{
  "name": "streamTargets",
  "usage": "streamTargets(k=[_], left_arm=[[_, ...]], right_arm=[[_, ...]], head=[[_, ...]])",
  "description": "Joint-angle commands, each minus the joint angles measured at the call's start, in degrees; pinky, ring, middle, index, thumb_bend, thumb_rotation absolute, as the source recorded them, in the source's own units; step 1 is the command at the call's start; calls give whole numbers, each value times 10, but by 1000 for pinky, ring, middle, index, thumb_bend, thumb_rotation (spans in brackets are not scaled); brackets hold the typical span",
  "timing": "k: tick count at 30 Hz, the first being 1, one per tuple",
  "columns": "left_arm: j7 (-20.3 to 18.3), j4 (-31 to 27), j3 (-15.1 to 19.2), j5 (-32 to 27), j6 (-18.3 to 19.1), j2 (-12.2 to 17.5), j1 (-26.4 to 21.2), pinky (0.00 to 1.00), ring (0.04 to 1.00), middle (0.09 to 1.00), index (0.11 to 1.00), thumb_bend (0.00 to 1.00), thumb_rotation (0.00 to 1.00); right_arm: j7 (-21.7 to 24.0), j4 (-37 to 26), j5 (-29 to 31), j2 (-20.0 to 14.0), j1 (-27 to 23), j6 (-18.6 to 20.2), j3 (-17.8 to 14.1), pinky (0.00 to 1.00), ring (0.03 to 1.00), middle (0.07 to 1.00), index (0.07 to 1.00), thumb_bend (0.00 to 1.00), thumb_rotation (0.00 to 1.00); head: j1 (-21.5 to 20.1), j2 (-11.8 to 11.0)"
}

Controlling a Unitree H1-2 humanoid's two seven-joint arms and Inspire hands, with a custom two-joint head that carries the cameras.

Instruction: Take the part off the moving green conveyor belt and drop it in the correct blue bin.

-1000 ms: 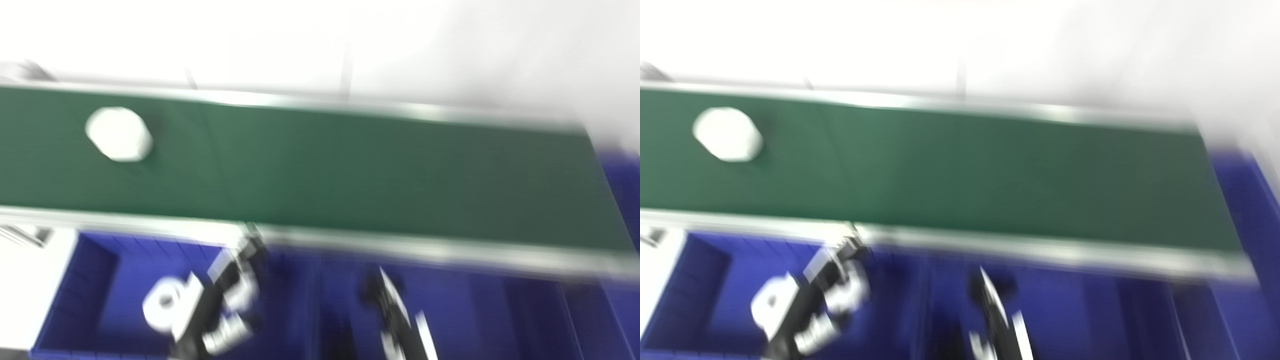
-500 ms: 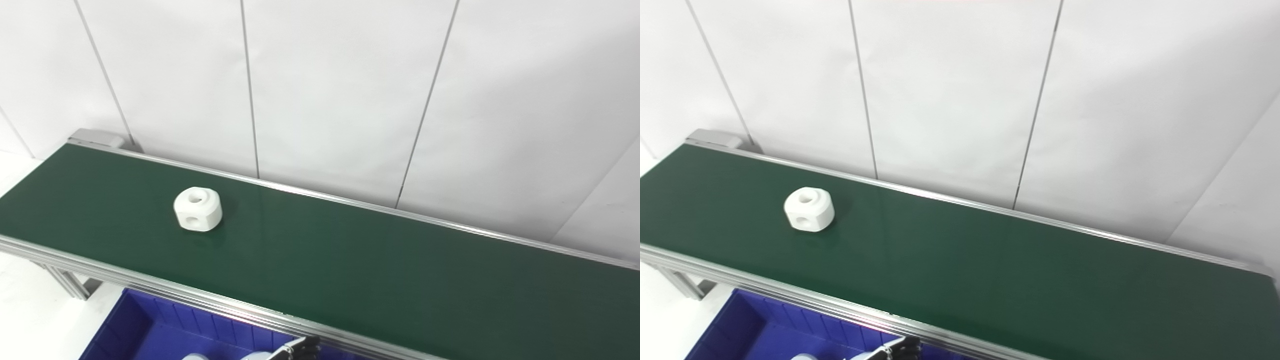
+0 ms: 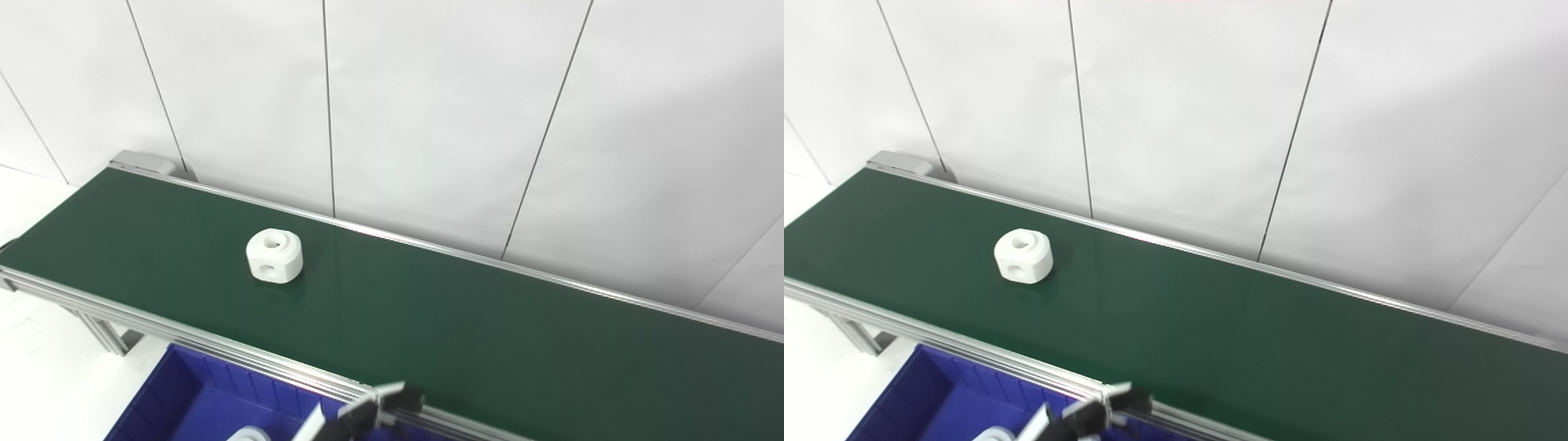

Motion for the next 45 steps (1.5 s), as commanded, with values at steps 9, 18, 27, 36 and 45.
streamTargets(k=[9, 18, 27, 36, 45], left_arm=[[-21, -28, 97, 107, 88, 92, -217, 627, 733, 773, 820, 953, 377], [-15, 73, 118, 244, 98, 188, -334, 647, 796, 859, 863, 896, 350], [8, 263, 56, 363, 43, 252, -467, 715, 836, 849, 868, 978, 278], [12, 402, -12, 409, 47, 256, -544, 701, 825, 835, 854, 1000, 230], [10, 470, -86, 468, 59, 250, -579, 852, 871, 855, 851, 970, 280]], right_arm=[[9, -15, 5, 9, -7, 8, 0, 1000, 961, 942, 997, 973, 1000], [12, -19, 1, 15, -5, 20, 1, 1000, 962, 930, 984, 935, 1000], [9, -24, -11, 17, -4, 28, 2, 1000, 940, 907, 959, 912, 1000], [11, -34, -14, 18, 1, 35, 7, 1000, 944, 901, 950, 895, 1000], [12, -50, -21, 18, 10, 43, 17, 1000, 945, 898, 940, 913, 1000]], head=[[-3, 0], [-14, 2], [-24, 7], [-34, 10], [-43, 18]])
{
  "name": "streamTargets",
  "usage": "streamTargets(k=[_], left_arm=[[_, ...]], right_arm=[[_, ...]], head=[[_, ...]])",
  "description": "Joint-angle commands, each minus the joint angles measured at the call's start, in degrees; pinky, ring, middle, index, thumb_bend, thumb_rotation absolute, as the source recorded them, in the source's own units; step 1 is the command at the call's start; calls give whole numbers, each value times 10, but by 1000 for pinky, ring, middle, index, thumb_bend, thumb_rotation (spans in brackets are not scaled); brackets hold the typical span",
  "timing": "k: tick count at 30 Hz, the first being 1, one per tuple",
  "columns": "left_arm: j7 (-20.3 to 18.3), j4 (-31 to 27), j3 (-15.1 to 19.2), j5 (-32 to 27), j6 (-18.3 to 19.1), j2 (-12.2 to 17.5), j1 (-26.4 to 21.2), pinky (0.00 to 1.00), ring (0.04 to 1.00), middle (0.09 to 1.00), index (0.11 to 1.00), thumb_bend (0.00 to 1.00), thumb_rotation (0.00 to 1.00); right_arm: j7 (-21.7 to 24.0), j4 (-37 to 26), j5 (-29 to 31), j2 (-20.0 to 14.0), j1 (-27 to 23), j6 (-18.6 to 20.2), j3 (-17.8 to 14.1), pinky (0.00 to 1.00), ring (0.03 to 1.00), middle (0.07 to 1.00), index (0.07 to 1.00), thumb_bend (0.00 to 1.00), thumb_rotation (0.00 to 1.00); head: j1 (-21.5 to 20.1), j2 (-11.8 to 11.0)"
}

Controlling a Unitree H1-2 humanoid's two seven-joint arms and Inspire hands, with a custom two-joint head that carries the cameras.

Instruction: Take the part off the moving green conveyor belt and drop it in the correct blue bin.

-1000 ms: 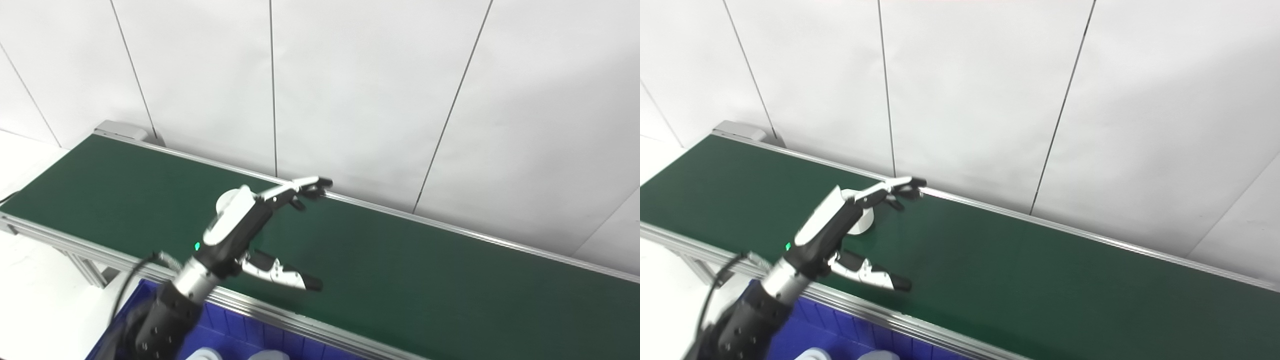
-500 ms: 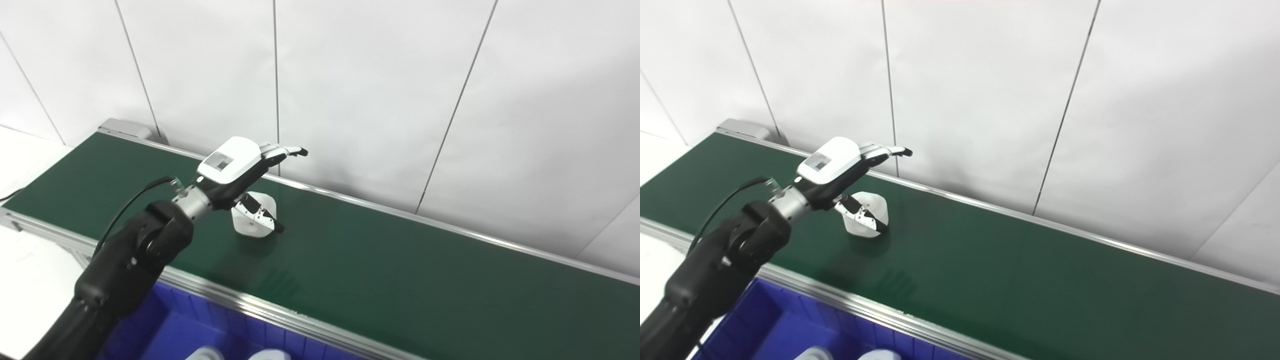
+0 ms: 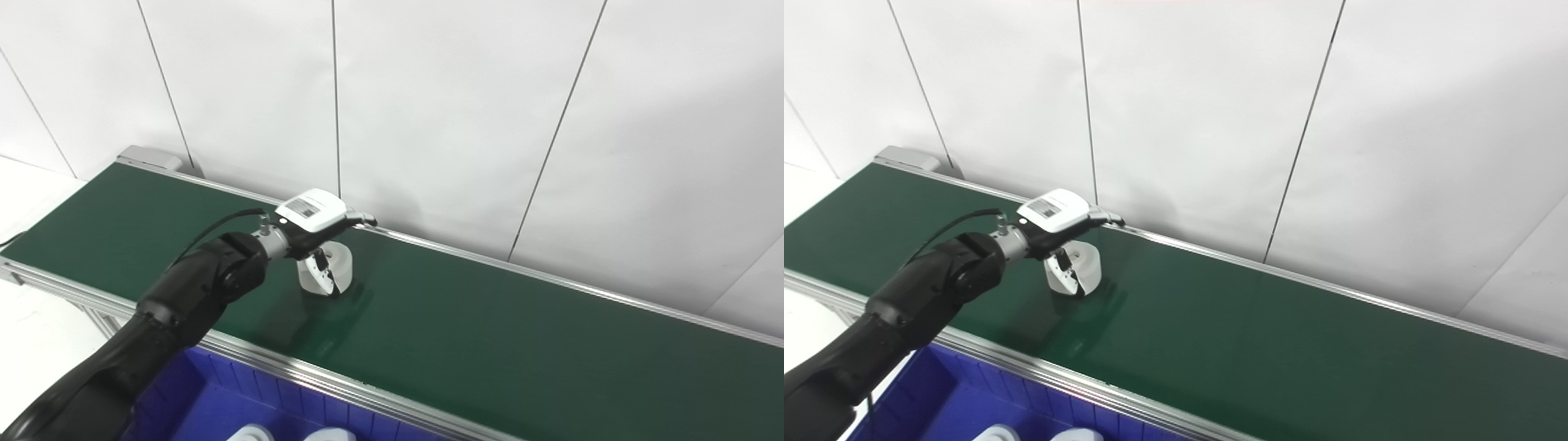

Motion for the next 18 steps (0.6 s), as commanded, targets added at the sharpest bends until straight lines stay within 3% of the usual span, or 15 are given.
streamTargets(k=[1, 8, 10, 11, 12, 13, 14, 15, 16, 17, 18], left_arm=[[7, -1, -12, 15, 10, 10, -37, 860, 879, 860, 852, 968, 304], [-17, 20, -57, 50, 35, 8, -50, 864, 883, 855, 811, 988, 360], [-4, 29, -60, 48, 38, 4, -49, 854, 871, 844, 796, 995, 327], [5, 34, -58, 44, 38, 1, -47, 803, 833, 814, 767, 986, 232], [26, 44, -51, 31, 30, -5, -43, 785, 820, 804, 757, 983, 199], [41, 52, -47, 22, 23, -8, -41, 651, 705, 731, 713, 898, 65], [75, 63, -45, 16, 5, -11, -38, 598, 657, 695, 663, 810, 41], [100, 72, -44, 13, -7, -13, -36, 517, 583, 631, 549, 612, 42], [148, 89, -49, 18, -30, -16, -35, 509, 575, 625, 538, 593, 42], [183, 102, -52, 21, -44, -19, -35, 457, 503, 566, 523, 549, 21], [205, 111, -56, 23, -53, -21, -36, 430, 467, 541, 498, 521, 8]], right_arm=[[6, -22, 0, 4, 7, -1, 6, 1000, 946, 898, 941, 916, 1000], [5, -31, 0, 5, 12, -2, 12, 1000, 933, 890, 931, 931, 1000], [6, -33, 1, 4, 13, -2, 13, 1000, 937, 890, 930, 932, 1000], [6, -33, 1, 4, 13, -2, 14, 1000, 938, 889, 928, 936, 1000], [6, -35, 1, 4, 13, -1, 14, 1000, 938, 889, 927, 937, 1000], [5, -36, 0, 4, 14, -1, 14, 1000, 936, 889, 925, 945, 1000], [5, -37, 1, 4, 14, -1, 15, 1000, 935, 890, 925, 947, 1000], [5, -37, 1, 3, 15, -2, 15, 1000, 936, 891, 925, 949, 1000], [6, -38, 2, 3, 15, -1, 15, 1000, 936, 891, 925, 950, 1000], [6, -40, 2, 2, 16, 1, 15, 1000, 932, 889, 924, 954, 1000], [6, -41, 1, 2, 17, 2, 16, 1000, 931, 890, 924, 960, 1000]], head=[[-2, 2], [-5, 8], [-6, 10], [-6, 10], [-7, 11], [-7, 11], [-8, 13], [-8, 13], [-8, 14], [-7, 15], [-7, 15]])
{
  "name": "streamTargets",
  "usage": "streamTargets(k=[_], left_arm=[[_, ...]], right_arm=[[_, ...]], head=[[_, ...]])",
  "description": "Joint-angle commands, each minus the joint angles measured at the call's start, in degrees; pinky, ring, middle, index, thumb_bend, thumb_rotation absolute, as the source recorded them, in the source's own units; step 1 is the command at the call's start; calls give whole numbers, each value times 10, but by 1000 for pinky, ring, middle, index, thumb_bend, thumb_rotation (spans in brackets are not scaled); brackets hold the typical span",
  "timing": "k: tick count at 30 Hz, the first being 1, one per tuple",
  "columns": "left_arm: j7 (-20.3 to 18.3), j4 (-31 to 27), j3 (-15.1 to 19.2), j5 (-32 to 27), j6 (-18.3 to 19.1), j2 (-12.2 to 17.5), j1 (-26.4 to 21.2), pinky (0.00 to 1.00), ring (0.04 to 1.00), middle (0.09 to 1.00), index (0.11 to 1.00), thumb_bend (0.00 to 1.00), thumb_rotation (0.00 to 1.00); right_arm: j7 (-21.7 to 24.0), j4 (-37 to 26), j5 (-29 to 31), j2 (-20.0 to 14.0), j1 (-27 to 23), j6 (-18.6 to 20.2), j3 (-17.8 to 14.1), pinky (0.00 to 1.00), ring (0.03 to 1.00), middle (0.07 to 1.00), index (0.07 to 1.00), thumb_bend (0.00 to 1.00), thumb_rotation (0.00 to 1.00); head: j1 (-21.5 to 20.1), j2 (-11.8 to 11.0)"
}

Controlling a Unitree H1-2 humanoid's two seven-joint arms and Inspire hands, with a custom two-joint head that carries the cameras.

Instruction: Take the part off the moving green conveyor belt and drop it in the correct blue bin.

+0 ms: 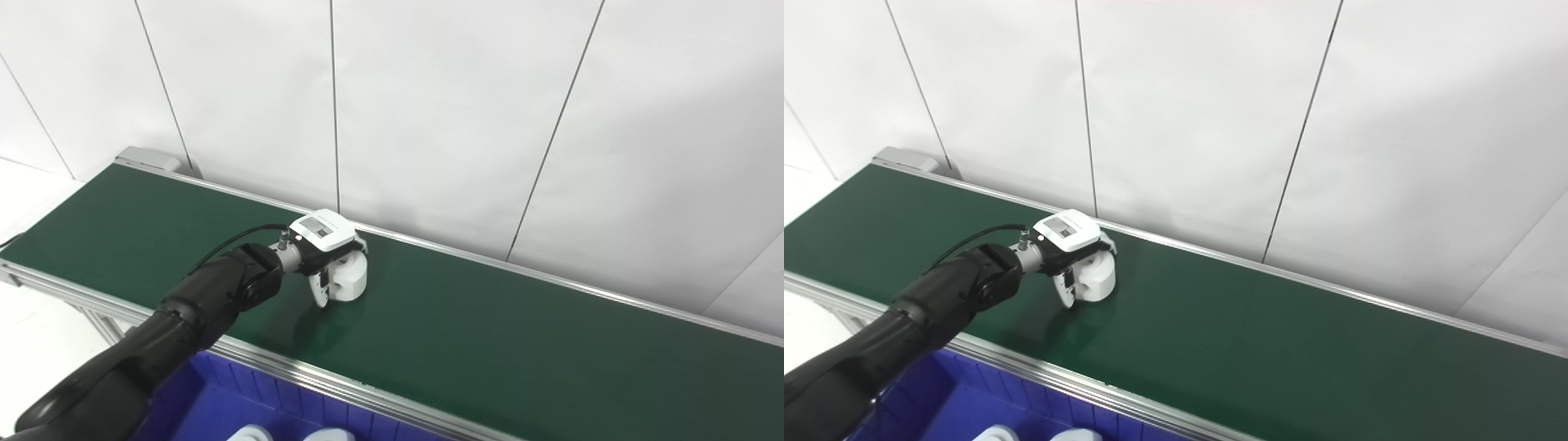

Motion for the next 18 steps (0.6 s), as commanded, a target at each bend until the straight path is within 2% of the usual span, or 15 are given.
streamTargets(k=[1, 6, 9, 11, 17, 18], left_arm=[[84, 7, -1, 1, -31, 3, -22, 421, 455, 532, 490, 512, 4], [98, 9, -16, 3, -40, 1, -28, 452, 451, 538, 466, 500, 0], [93, -2, -22, 2, -42, 2, -31, 421, 430, 530, 488, 500, 0], [90, -9, -22, -2, -43, 2, -32, 358, 392, 485, 526, 499, 0], [79, -54, -17, -8, -51, 10, -30, 363, 400, 491, 522, 501, 0], [75, -72, -14, -11, -53, 14, -27, 359, 397, 485, 526, 500, 0]], right_arm=[[7, -27, 2, 1, 10, 2, 5, 1000, 931, 891, 924, 962, 1000], [8, -26, 0, -2, 9, -1, 6, 1000, 930, 889, 928, 949, 1000], [7, -25, 1, -1, 8, -3, 7, 999, 929, 887, 923, 954, 1000], [6, -25, -2, 0, 8, -3, 7, 993, 926, 882, 916, 964, 1000], [7, -30, -5, 0, 8, 6, 9, 1000, 932, 881, 911, 977, 1000], [8, -33, -6, -1, 8, 10, 9, 1000, 934, 883, 912, 978, 1000]], head=[[0, 0], [1, 1], [1, 1], [1, 2], [3, 8], [8, 17]])
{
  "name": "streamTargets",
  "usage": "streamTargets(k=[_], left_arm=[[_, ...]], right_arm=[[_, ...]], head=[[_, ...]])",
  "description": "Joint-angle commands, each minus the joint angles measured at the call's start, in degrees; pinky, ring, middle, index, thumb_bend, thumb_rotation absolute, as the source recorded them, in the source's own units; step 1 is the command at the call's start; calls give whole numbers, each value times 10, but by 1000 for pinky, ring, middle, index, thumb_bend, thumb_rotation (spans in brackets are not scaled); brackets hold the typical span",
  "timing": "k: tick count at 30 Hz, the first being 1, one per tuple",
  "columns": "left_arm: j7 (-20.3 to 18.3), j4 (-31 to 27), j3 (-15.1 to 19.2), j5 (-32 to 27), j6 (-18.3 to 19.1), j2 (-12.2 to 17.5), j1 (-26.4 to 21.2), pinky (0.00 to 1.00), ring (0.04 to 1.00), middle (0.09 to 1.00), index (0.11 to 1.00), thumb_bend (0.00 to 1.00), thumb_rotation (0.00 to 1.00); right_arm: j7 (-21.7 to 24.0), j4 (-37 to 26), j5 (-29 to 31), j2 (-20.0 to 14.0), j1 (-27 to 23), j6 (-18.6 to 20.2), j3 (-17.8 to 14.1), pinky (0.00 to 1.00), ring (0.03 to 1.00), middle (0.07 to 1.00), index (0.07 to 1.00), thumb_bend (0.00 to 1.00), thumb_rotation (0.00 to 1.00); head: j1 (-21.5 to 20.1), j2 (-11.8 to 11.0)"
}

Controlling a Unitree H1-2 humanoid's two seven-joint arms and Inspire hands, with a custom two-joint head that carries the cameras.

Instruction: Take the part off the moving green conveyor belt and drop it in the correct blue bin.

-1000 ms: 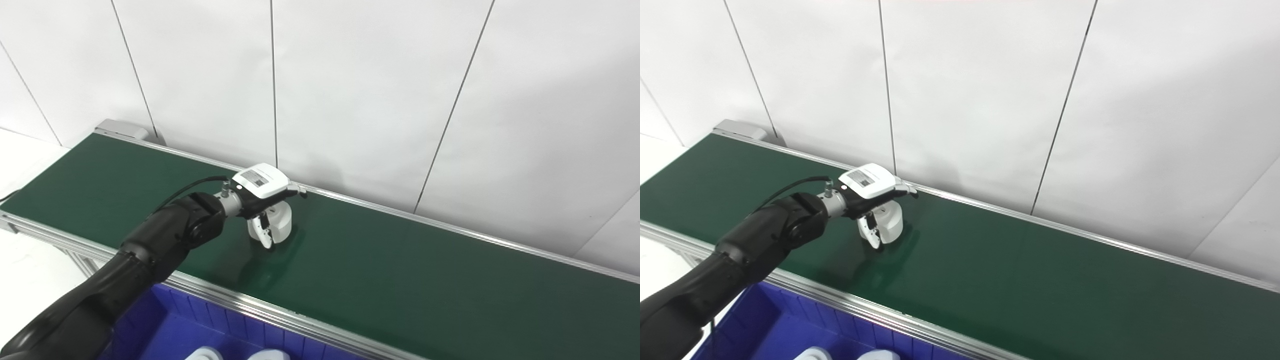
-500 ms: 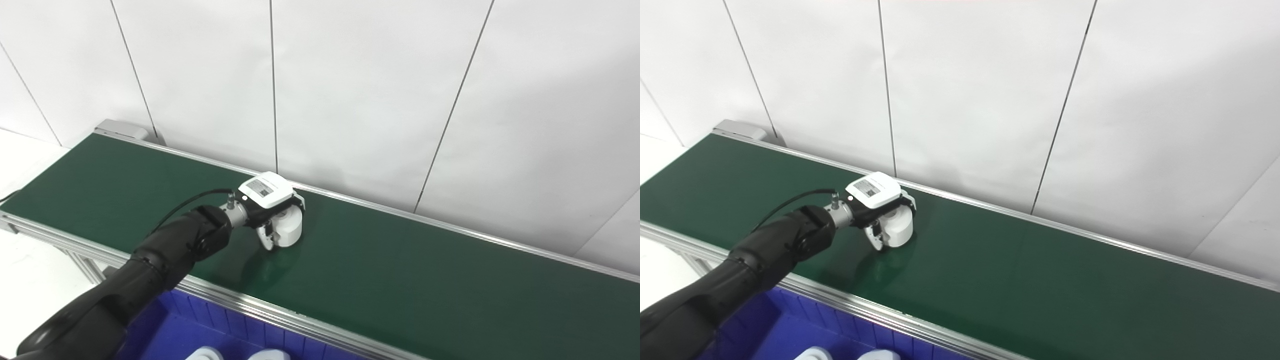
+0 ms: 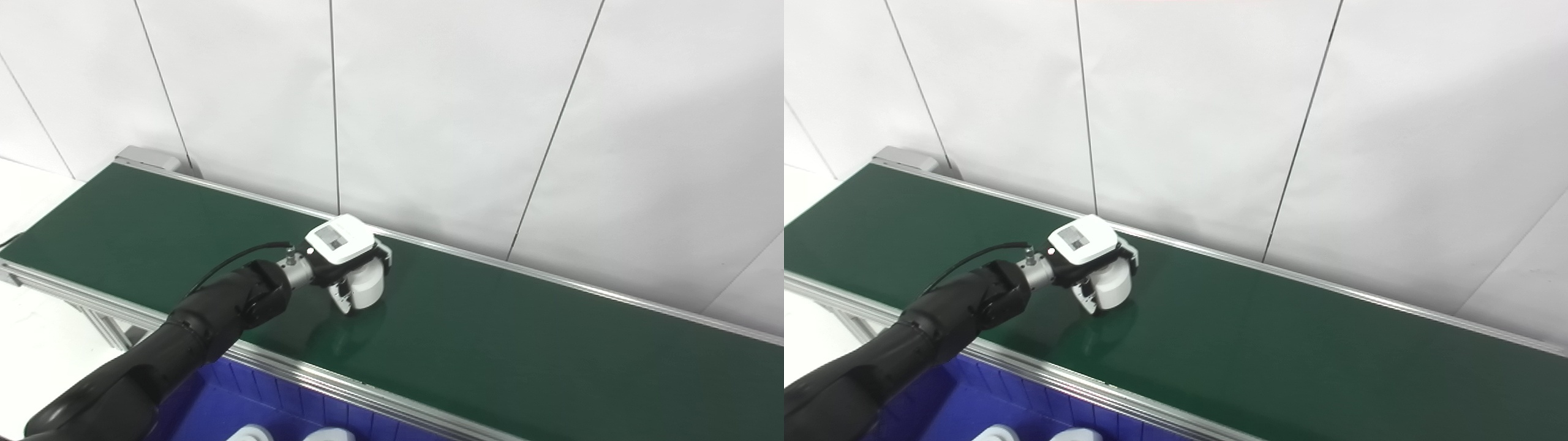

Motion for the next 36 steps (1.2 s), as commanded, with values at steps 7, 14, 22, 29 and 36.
streamTargets(k=[7, 14, 22, 29, 36], left_arm=[[-82, -230, 53, -48, -1, 51, 13, 325, 370, 450, 538, 497, 0], [-246, -488, 117, -148, 61, 80, 92, 330, 373, 468, 543, 497, 0], [-320, -633, 167, -181, 102, 72, 228, 312, 366, 475, 545, 496, 0], [-294, -659, 176, -144, 62, 44, 392, 326, 395, 519, 494, 499, 0], [-279, -616, 146, -97, 37, -7, 496, 420, 444, 505, 480, 504, 0]], right_arm=[[14, -65, 10, -3, 13, 44, 7, 1000, 948, 886, 922, 963, 1000], [30, -127, 28, -24, 12, 98, 0, 1000, 969, 909, 949, 951, 1000], [42, -151, 54, -48, 11, 132, -19, 1000, 955, 903, 930, 947, 1000], [50, -140, 70, -53, 8, 123, -24, 959, 914, 868, 902, 944, 1000], [56, -146, 62, -51, 0, 138, -19, 932, 898, 851, 886, 933, 1000]], head=[[37, 57], [112, 116], [130, 122], [112, 119], [94, 117]])
